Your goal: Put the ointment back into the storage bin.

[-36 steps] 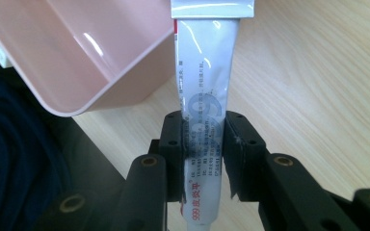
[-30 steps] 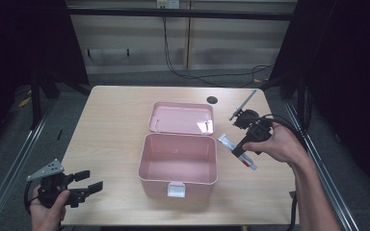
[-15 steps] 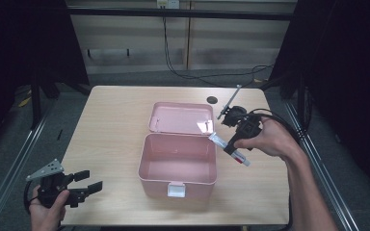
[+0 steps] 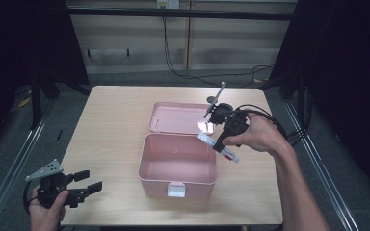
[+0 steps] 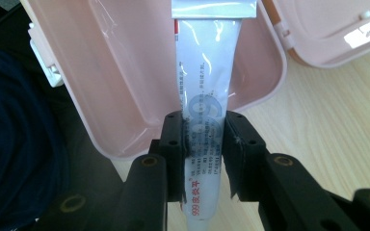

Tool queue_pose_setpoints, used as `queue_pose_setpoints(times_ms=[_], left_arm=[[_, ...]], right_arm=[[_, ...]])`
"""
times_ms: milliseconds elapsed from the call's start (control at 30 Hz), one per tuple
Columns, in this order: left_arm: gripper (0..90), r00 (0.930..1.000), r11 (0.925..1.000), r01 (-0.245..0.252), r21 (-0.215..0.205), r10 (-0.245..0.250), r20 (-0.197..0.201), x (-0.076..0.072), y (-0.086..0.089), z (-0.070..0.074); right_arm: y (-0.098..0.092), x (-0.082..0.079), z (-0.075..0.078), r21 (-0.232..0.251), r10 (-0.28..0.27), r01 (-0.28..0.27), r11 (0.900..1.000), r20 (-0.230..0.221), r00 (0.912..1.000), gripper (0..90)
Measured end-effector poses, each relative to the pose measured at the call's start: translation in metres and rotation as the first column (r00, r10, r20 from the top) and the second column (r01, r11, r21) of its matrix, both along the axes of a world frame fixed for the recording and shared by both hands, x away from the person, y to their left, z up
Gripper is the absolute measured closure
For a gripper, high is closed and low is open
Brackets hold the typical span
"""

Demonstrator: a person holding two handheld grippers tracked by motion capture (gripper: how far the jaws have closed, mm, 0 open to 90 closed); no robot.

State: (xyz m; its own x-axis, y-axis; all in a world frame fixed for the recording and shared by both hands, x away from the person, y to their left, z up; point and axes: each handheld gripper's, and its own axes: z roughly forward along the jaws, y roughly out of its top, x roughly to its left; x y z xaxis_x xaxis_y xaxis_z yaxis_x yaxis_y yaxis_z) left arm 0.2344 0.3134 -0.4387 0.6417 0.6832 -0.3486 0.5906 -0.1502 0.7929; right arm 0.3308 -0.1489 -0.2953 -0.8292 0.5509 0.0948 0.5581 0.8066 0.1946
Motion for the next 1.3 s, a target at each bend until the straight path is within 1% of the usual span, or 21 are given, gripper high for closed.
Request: queue_pose_setpoints(times_ms=[67,133,267,300,333,500,600,633,667,700,733,800,933,1000,1033,1100,1133,1167,1300], left_arm=[[20.1,1.0,1.0,0.002,0.006,-0.002,0.0,0.0,0.0,0.0],[20.1,1.0,1.0,-0.002,0.006,0.002,-0.002,0.0,0.0,0.0],[20.1,1.0,1.0,0.002,0.004,-0.002,-0.001,0.0,0.001,0.0],[20.1,1.0,1.0,0.002,0.004,-0.002,-0.001,0.0,0.001,0.0],[20.1,1.0,1.0,0.003,0.002,-0.003,-0.002,0.0,0.001,0.0],[20.1,1.0,1.0,0.005,-0.001,-0.005,-0.001,0.0,0.0,0.0],[20.0,1.0,1.0,0.004,-0.002,-0.004,0.0,0.0,0.0,0.0],[20.1,1.0,1.0,0.004,-0.002,-0.004,0.0,0.0,0.0,0.0],[20.0,1.0,1.0,0.005,-0.003,-0.005,0.001,0.0,0.001,0.0],[20.1,1.0,1.0,0.005,-0.003,-0.005,0.001,0.0,0.001,0.0],[20.0,1.0,1.0,0.006,-0.003,-0.006,0.003,0.0,0.001,0.0],[20.1,1.0,1.0,0.006,-0.004,-0.006,0.001,0.0,0.001,0.0],[20.1,1.0,1.0,0.006,-0.004,-0.006,0.002,0.0,0.001,0.001],[20.1,1.0,1.0,0.005,-0.003,-0.005,0.003,0.0,0.001,0.001],[20.0,1.0,1.0,0.005,-0.005,-0.005,0.003,0.0,0.001,0.001],[20.1,1.0,1.0,0.004,-0.008,-0.004,0.002,0.0,0.001,0.001],[20.0,1.0,1.0,0.004,-0.009,-0.004,0.002,0.0,0.001,0.001],[20.0,1.0,1.0,0.004,-0.009,-0.004,0.002,0.0,0.001,0.001],[20.0,1.0,0.9999,0.006,-0.011,-0.006,0.004,-0.001,0.001,0.001]], right_arm=[[0.004,0.002,-0.001,-0.003,0.002,-0.002,1.0,0.0,1.0,71.4],[0.009,0.003,-0.003,-0.007,0.009,-0.009,1.0,-0.009,0.9999,71.4],[0.019,0.007,-0.004,-0.002,0.032,-0.032,0.999,-0.009,0.9994,71.4],[0.019,0.007,-0.004,-0.002,0.032,-0.032,0.999,-0.009,0.9994,71.4],[0.024,0.008,-0.004,-0.002,0.043,-0.043,0.999,-0.009,0.9991,71.4],[0.036,0.011,-0.004,-0.001,0.084,-0.084,0.996,-0.013,0.9964,71.4],[0.043,0.015,-0.008,-0.003,0.106,-0.106,0.994,-0.015,0.9942,71.4],[0.043,0.015,-0.008,-0.003,0.106,-0.106,0.994,-0.015,0.9942,71.4],[0.048,0.017,-0.011,-0.005,0.119,-0.119,0.993,-0.015,0.9927,71.4],[0.048,0.017,-0.011,-0.005,0.119,-0.119,0.993,-0.015,0.9927,71.4],[0.051,0.019,-0.013,-0.017,0.127,-0.128,0.992,-0.02,0.9917,71.4],[0.053,0.02,-0.015,-0.014,0.135,-0.135,0.991,-0.017,0.9907,71.4],[0.059,0.023,-0.02,-0.021,0.149,-0.149,0.989,-0.03,0.9884,71.4],[0.061,0.024,-0.023,-0.026,0.16,-0.161,0.987,-0.027,0.9867,71.4],[0.062,0.025,-0.025,-0.02,0.171,-0.172,0.985,-0.024,0.9849,71.4],[0.064,0.024,-0.026,-0.024,0.173,-0.173,0.985,-0.028,0.9846,71.4],[0.067,0.026,-0.028,-0.019,0.185,-0.185,0.983,-0.021,0.9826,71.4],[0.067,0.026,-0.028,-0.019,0.185,-0.185,0.983,-0.021,0.9826,71.4],[0.072,0.028,-0.034,-0.035,0.196,-0.196,0.98,-0.022,0.9804,71.4]])
